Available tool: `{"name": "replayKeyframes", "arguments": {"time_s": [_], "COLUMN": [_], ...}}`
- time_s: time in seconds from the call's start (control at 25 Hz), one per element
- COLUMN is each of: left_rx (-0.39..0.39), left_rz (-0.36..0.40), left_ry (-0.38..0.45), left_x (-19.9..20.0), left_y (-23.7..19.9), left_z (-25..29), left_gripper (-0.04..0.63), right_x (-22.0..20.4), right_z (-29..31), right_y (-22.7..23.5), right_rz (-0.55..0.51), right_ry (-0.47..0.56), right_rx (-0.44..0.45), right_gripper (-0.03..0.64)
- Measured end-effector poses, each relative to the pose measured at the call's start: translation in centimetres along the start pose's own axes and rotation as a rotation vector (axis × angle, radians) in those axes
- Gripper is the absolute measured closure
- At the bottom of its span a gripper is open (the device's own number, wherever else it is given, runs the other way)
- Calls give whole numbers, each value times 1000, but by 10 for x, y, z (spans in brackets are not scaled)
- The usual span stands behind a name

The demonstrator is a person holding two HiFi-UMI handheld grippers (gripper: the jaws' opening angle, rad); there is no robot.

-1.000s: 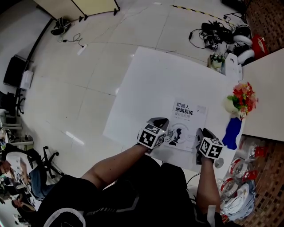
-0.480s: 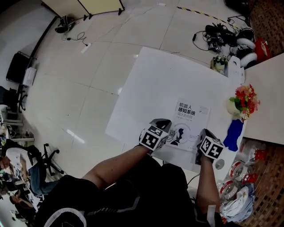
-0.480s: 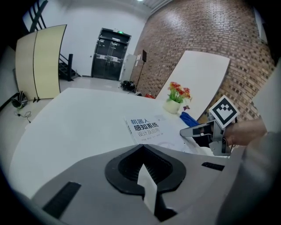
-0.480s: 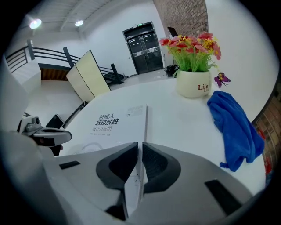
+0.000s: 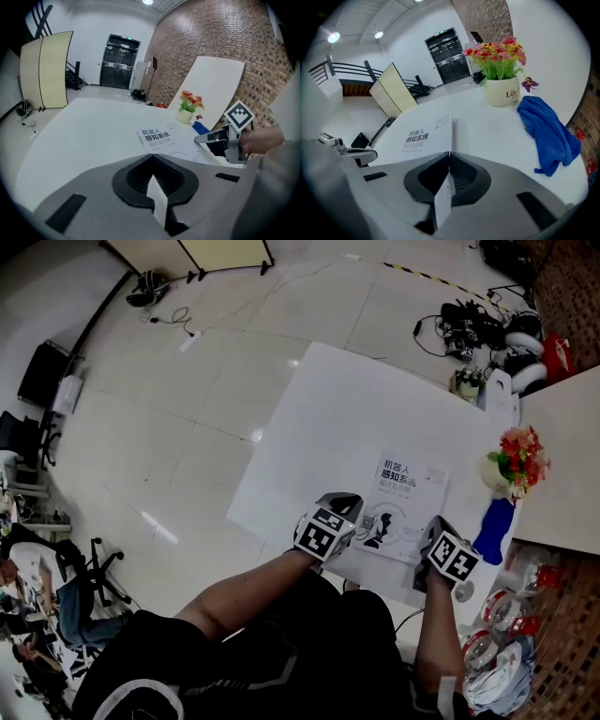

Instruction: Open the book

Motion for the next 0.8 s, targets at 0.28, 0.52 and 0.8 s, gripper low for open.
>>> {"name": "replayKeyframes", "arguments": {"time_s": [0.28,0.52,0.8], "left_rx": [21,76,76], "left_rz": [-34,32,-19], "left_ry": [58,110,257], "left_x": [9,22,31], "left_y": [-3,-14,-50], "left_z": [-18,-50,-109], "left_gripper": [598,598,598], "right_x": [24,41,40], "right_z": [-34,-59,-52], "right_y": [-35,-99,-184], "right_rz": [-2,-56,-148], "right_ry": [62,71,39], "right_rx": [142,335,413], "right_gripper": [615,615,615]}}
Point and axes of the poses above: the fingertips, and each gripper's own axes: z forward along the fingers, y to its right, x out of its top, the point moved 4 cm from there along -z, backward along the fingers, and after that the axes turned 7 degrees about -y, right-handed, at the moved point
